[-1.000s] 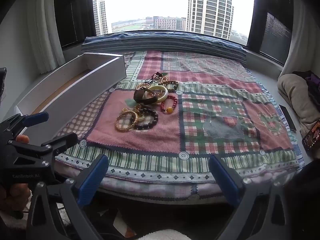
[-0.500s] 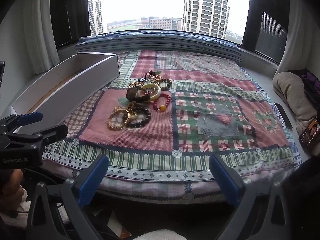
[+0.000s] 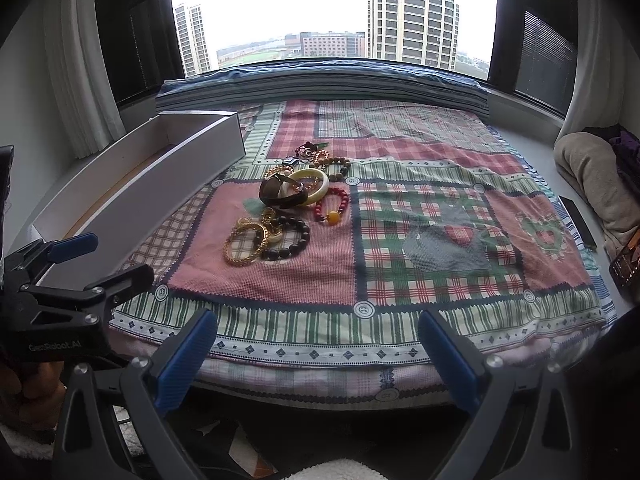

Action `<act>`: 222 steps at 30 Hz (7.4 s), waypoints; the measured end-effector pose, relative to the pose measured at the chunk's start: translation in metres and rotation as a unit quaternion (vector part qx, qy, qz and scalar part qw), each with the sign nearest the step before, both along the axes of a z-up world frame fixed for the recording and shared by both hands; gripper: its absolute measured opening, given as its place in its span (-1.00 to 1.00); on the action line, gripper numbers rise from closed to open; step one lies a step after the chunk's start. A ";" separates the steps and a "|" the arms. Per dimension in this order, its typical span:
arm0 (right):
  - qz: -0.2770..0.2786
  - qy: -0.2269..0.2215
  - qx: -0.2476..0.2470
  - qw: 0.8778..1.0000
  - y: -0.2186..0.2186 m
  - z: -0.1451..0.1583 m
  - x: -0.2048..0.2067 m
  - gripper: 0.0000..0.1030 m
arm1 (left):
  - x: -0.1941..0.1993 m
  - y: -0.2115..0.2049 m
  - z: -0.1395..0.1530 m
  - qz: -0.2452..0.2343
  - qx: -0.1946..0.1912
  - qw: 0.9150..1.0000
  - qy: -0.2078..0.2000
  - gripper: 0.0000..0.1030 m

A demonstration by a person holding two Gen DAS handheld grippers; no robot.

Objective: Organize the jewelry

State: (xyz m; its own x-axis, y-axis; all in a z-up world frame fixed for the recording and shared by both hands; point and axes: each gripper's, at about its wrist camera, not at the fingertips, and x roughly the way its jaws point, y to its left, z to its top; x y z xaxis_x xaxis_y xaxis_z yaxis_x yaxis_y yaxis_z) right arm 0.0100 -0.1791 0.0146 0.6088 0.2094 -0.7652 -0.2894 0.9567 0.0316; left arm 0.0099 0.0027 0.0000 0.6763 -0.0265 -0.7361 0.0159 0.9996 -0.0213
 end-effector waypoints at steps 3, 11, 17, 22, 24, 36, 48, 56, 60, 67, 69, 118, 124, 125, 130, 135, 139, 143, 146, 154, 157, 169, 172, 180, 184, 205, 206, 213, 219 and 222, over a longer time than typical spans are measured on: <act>-0.001 -0.008 -0.009 1.000 0.000 0.002 0.000 0.99 | -0.002 -0.003 0.003 -0.002 0.012 1.000 -0.012 0.99; -0.006 -0.001 -0.001 1.000 -0.004 0.003 0.001 0.99 | -0.007 -0.001 0.007 -0.012 0.014 1.000 -0.021 0.99; -0.008 0.007 -0.001 1.000 -0.004 0.000 0.001 0.99 | -0.013 0.006 0.002 -0.021 -0.004 1.000 -0.022 0.99; -0.001 0.017 0.016 1.000 -0.002 0.000 0.003 0.99 | -0.013 0.011 -0.001 -0.009 -0.008 1.000 -0.012 0.99; 0.003 0.015 0.013 1.000 0.002 0.000 0.003 0.99 | -0.013 0.012 0.001 -0.004 -0.004 1.000 -0.014 0.99; -0.001 0.011 0.004 1.000 0.003 0.001 0.004 0.99 | -0.010 0.010 0.004 0.029 0.032 0.999 -0.005 0.99; 0.002 0.011 0.001 1.000 0.008 -0.001 0.005 0.99 | -0.007 0.010 -0.006 0.032 0.038 0.999 0.021 0.99; 0.010 0.008 -0.004 1.000 0.014 0.001 0.005 0.99 | -0.007 0.011 -0.006 0.035 0.036 0.999 0.021 0.99; 0.012 0.006 -0.005 1.000 0.015 0.001 0.004 0.99 | -0.008 0.013 -0.006 0.037 0.038 0.998 0.022 0.99; 0.014 0.007 -0.007 1.000 0.015 0.000 0.004 0.99 | -0.008 0.013 -0.005 0.039 0.040 0.998 0.023 0.99; 0.014 0.006 -0.007 1.000 0.015 0.000 0.004 0.99 | -0.007 0.013 -0.006 0.039 0.040 0.998 0.023 0.99; 0.008 0.020 -0.005 1.000 0.012 -0.011 0.013 0.99 | 0.021 0.016 -0.022 -0.009 -0.021 0.997 0.068 0.99; 0.000 0.026 0.000 1.000 0.004 -0.016 0.018 0.99 | 0.056 0.003 -0.032 -0.054 -0.038 0.993 0.093 0.99; -0.002 0.027 0.002 1.000 0.002 -0.017 0.020 0.99 | 0.062 0.001 -0.035 -0.058 -0.037 0.993 0.094 0.99; -0.010 0.039 0.006 0.999 -0.006 -0.024 0.028 0.99 | 0.100 -0.008 -0.064 -0.064 -0.041 0.990 0.118 0.99; -0.019 0.049 0.013 0.999 -0.016 -0.031 0.036 0.99 | 0.129 -0.008 -0.090 -0.051 -0.047 0.987 0.142 0.99; -0.024 0.055 0.016 0.998 -0.022 -0.036 0.041 0.99 | 0.137 -0.003 -0.097 -0.044 -0.050 0.987 0.146 0.99; -0.029 0.065 0.021 0.997 -0.027 -0.043 0.047 0.99 | 0.143 -0.004 -0.104 -0.043 -0.040 0.986 0.155 0.99; -0.028 0.067 0.024 0.997 -0.028 -0.045 0.050 0.99 | 0.145 -0.009 -0.109 -0.048 -0.030 0.986 0.157 0.98; -0.032 0.068 0.023 0.997 -0.031 -0.047 0.052 0.99 | 0.147 -0.013 -0.113 -0.058 -0.034 0.986 0.153 0.48; -0.034 0.068 0.023 0.997 -0.031 -0.047 0.052 0.99 | 0.146 -0.013 -0.112 -0.060 -0.038 0.986 0.151 0.35; 0.028 0.043 0.047 0.998 -0.017 -0.035 0.073 0.99 | 0.110 0.027 -0.085 -0.010 -0.016 0.991 0.129 0.35; 0.083 0.074 0.081 0.991 0.002 -0.040 0.105 0.99 | 0.098 0.039 -0.082 0.003 -0.015 0.992 0.125 0.35; 0.229 0.149 0.071 0.959 0.102 -0.081 0.177 0.94 | 0.078 0.063 -0.079 0.029 -0.036 0.992 0.121 0.35; 0.257 0.178 0.030 0.949 0.135 -0.107 0.200 0.57 | 0.072 0.072 -0.079 0.035 -0.047 0.991 0.119 0.35; 0.241 0.151 -0.001 0.959 0.129 -0.092 0.209 -0.90 | 0.062 0.078 -0.071 0.034 -0.047 0.993 0.107 0.35; 0.235 0.152 0.014 0.960 0.127 -0.087 0.211 -0.97 | 0.062 0.078 -0.069 0.034 -0.047 0.993 0.106 0.35; 0.225 0.119 0.077 0.964 0.097 -0.028 0.192 -0.97 | 0.054 0.075 -0.052 0.030 -0.043 0.995 0.088 0.35; 0.226 0.082 0.099 0.966 0.086 0.012 0.179 -0.97 | 0.043 0.074 -0.043 0.030 -0.038 0.996 0.080 0.35; 0.227 0.065 0.108 0.966 0.084 0.028 0.175 -0.97 | 0.038 0.075 -0.039 0.032 -0.037 0.996 0.077 0.35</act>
State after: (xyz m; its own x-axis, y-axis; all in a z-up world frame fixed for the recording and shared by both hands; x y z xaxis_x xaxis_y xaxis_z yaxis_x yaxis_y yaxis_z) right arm 0.1851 -0.0949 0.0430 0.3187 0.5953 -0.7375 -0.6579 0.6991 0.2800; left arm 0.0478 0.0781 -0.0392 0.5571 -0.0453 -0.8292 -0.0561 0.9942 -0.0920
